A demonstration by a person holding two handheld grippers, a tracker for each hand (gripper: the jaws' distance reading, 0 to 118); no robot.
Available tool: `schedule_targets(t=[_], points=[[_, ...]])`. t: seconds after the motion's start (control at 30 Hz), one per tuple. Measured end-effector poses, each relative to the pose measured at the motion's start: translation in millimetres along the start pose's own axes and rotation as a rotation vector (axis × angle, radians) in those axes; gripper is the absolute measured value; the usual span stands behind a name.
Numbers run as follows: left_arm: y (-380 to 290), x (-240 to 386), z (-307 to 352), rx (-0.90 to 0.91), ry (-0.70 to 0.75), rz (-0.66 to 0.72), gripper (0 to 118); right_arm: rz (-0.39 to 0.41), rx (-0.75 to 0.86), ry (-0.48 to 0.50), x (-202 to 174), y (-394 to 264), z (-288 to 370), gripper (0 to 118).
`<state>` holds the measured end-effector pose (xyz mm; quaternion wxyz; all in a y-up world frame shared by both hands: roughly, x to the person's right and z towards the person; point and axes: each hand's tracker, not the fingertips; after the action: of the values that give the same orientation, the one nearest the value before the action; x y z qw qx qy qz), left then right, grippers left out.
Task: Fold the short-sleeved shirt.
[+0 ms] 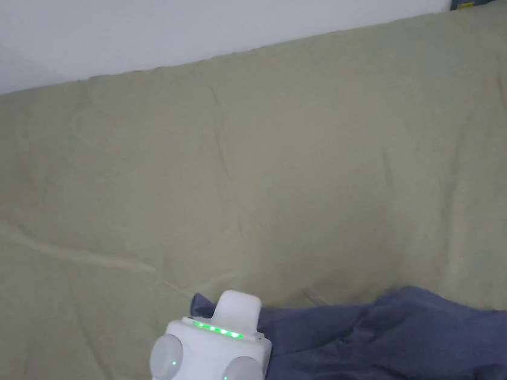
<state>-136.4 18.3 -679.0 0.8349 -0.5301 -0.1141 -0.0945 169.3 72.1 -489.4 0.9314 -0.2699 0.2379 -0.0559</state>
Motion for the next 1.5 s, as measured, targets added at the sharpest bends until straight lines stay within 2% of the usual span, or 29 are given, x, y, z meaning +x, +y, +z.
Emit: schedule_targets(t=[0.07, 0.1, 0.17, 0.2, 0.23, 0.27, 0.3, 0.4, 0.47, 0.53, 0.57, 0.6, 0.63, 0.67, 0.7, 0.8, 1.07, 1.23, 1.3, 1.43, 1.5], points=[[1, 7, -23, -0.009, 0.059, -0.013, 16, 0.005, 0.009, 0.011, -3, -3, 2, 0], [2, -3, -25, 0.001, 0.154, -0.002, 19, -0.001, 0.017, 0.026, -4, -2, 3, 0], [-4, -14, -26, 0.024, 0.068, 0.069, 24, -0.023, 0.04, 0.063, -5, -1, 5, 0], [-6, -20, -19, 0.06, 0.015, 0.112, 40, -0.023, 0.043, 0.062, -5, 0, 5, 0], [-10, -29, -6, 0.099, -0.083, 0.172, 77, -0.02, 0.047, 0.063, -5, 0, 5, 0], [-13, -37, 10, 0.163, -0.178, 0.209, 102, -0.014, 0.051, 0.06, -5, 1, 5, 0], [-20, -42, 28, 0.231, -0.239, 0.242, 109, -0.008, 0.053, 0.054, -5, 1, 5, 0], [-41, -66, 79, 0.394, -0.307, 0.3, 109, -0.012, 0.058, 0.05, -3, 3, 5, 0], [-60, -90, 103, 0.513, -0.265, 0.356, 109, -0.016, 0.051, 0.041, 0, 3, 3, 0], [-72, -114, 110, 0.558, -0.182, 0.411, 109, -0.013, 0.039, 0.029, 0, 1, 1, 0], [-76, -125, 106, 0.535, -0.141, 0.447, 109, -0.015, 0.031, 0.028, 1, 0, 0, 0], [-79, -133, 100, 0.49, -0.145, 0.478, 104, -0.019, 0.023, 0.028, 1, 0, -1, 0], [-81, -142, 91, 0.441, -0.196, 0.503, 73, -0.02, 0.017, 0.024, 1, -1, -3, 0], [-80, -141, 80, 0.415, -0.233, 0.519, 29, -0.019, 0.01, 0.022, 0, -1, -3, 0], [-78, -136, 70, 0.428, -0.237, 0.504, 8, -0.018, 0.005, 0.021, -1, 0, -3, 0], [-70, -116, 34, 0.338, -0.297, 0.413, 8, -0.036, -0.002, 0.013, -2, 1, -3, 0], [-18, -23, -27, 0.28, -0.507, 0.314, 8, -0.07, 0.008, -0.04, 1, 2, 9, 0], [2, 24, -53, 0.221, -0.503, 0.242, 8, -0.069, 0.019, -0.074, 8, 1, 18, 0], [0, 30, -45, 0.218, -0.442, 0.217, 8, -0.062, 0.024, -0.094, 11, 2, 18, 0], [-25, 2, 35, 0.425, -0.464, 0.201, 8, -0.028, 0.044, -0.101, 13, 10, 17, 0], [-45, -22, 75, 0.493, -0.352, 0.198, 8, -0.026, 0.044, -0.087, 14, 13, 11, 0]])
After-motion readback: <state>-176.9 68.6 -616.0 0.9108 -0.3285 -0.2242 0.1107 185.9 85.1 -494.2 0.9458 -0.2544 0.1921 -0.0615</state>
